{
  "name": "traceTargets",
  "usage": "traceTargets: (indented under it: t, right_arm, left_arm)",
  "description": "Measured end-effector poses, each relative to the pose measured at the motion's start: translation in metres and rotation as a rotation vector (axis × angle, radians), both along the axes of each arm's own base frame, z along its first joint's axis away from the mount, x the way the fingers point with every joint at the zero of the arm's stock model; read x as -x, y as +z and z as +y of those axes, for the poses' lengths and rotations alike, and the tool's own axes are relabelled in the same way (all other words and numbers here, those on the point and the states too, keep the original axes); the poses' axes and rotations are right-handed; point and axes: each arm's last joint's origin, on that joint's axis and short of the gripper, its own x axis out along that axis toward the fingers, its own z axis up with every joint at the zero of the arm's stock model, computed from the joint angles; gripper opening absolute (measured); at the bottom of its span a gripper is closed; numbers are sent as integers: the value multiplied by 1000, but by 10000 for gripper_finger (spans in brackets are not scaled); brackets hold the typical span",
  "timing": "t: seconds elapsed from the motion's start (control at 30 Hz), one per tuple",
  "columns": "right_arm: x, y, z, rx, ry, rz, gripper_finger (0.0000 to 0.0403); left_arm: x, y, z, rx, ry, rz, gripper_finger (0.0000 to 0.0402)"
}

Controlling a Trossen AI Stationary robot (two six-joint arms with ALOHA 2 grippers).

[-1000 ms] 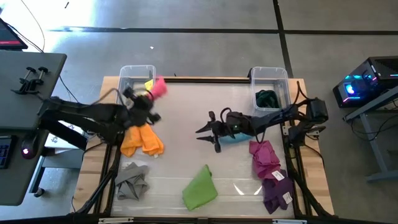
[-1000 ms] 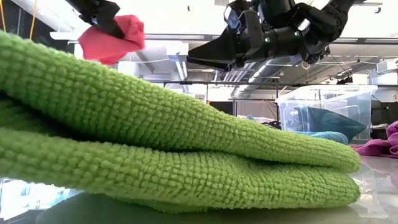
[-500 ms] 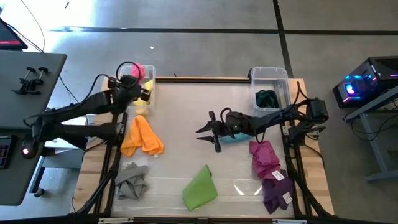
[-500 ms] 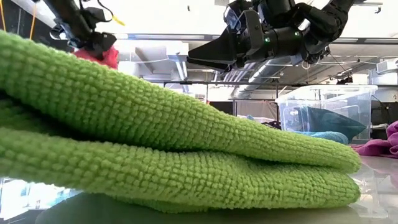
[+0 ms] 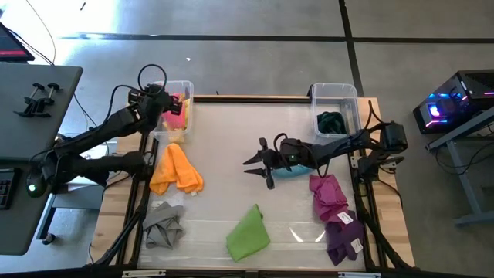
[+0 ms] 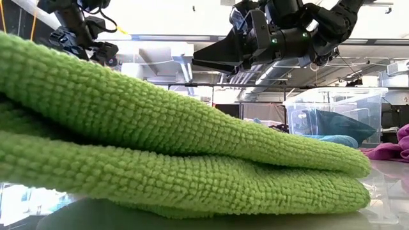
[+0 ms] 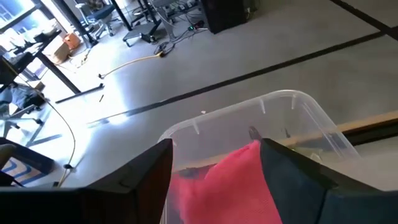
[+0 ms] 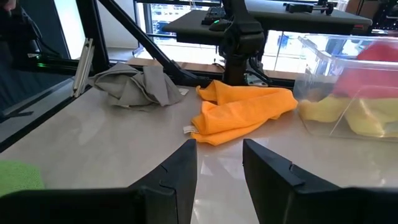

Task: Sort towels by color in basket
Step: Put the gray towel into the right transparent bin

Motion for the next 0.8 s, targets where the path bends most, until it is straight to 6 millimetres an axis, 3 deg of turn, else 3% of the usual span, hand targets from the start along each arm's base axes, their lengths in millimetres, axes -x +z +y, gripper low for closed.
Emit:
traceTargets:
  t: [0.3, 0.53, 0.8]
  right_arm:
    - [0, -1, 0, 0, 0, 8, 124]
    - [1, -5, -1, 14, -26, 53, 124]
    - [2, -10, -3, 48, -91, 107, 124]
  left_arm:
    - [-2, -1, -2, 16, -49, 38, 232]
    - [-25, 3, -20, 95, -360, -158, 232]
    - [-56, 15, -58, 54, -701, -285, 232]
